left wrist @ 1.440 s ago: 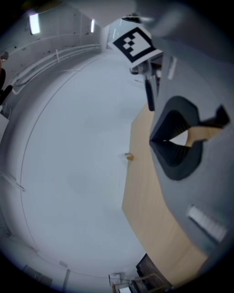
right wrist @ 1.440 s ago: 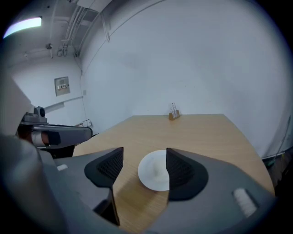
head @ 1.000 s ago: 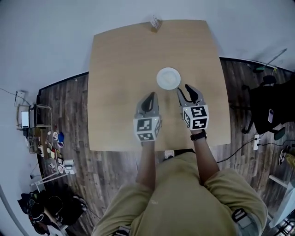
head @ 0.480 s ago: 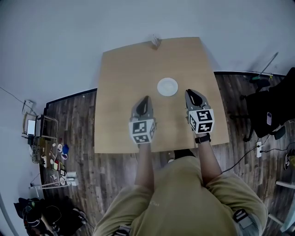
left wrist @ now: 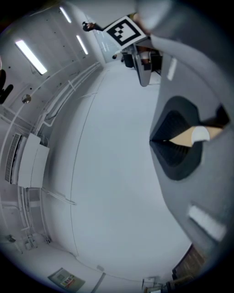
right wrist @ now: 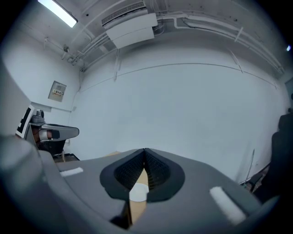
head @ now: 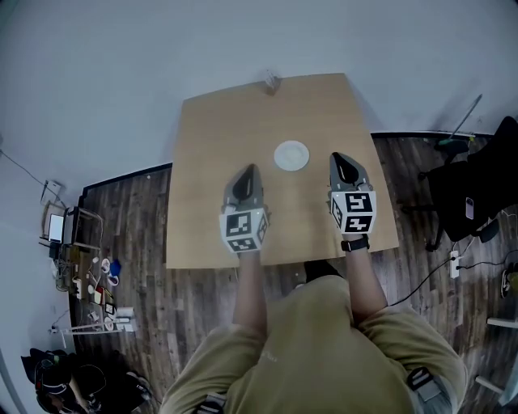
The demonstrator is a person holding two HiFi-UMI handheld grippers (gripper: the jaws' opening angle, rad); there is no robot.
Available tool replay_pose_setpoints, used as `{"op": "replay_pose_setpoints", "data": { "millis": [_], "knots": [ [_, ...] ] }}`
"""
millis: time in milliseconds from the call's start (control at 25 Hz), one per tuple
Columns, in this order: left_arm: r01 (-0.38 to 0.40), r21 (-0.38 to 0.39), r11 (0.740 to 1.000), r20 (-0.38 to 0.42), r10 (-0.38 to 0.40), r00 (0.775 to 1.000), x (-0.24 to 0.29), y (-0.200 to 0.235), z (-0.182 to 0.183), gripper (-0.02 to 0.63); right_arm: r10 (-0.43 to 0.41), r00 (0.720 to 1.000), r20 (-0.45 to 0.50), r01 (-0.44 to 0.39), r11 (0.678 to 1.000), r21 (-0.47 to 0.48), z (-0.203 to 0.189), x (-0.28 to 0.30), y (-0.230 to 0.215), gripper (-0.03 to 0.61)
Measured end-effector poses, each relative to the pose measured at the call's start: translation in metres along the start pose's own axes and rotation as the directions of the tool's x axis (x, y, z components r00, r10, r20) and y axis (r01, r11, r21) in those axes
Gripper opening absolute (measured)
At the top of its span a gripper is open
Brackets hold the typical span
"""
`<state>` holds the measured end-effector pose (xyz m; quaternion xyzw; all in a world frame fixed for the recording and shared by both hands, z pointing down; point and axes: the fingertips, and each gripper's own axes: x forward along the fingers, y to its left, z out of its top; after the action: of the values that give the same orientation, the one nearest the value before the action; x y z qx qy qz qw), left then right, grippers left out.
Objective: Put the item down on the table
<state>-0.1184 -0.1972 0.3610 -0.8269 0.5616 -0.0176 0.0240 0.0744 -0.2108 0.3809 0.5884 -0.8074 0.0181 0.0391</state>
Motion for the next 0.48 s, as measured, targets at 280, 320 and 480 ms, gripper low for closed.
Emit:
{"op": "replay_pose_setpoints", "data": {
  "millis": [280,320,480],
  "knots": [
    [0.014,-0.041,0.999,-0.041,-0.016,0.999,-0.007,-0.009,-0.027,0.002,-0.04,0.999,-0.003,0.04,0.999,-0.007,-0.005,-0.017,-0.012,0.006],
    [0.022,-0.044,0.999,-0.041,-0.024,0.999,-0.005,-0.012,-0.028,0.002,-0.039,0.999,-0.002,0.039,0.999,-0.01,-0.006,-0.017,-0.012,0.006],
    [0.043,-0.057,0.997,-0.043,-0.045,0.998,0.003,-0.014,-0.033,0.002,-0.029,0.999,-0.022,0.029,0.999,-0.021,-0.014,-0.01,-0.005,0.006]
  ]
}}
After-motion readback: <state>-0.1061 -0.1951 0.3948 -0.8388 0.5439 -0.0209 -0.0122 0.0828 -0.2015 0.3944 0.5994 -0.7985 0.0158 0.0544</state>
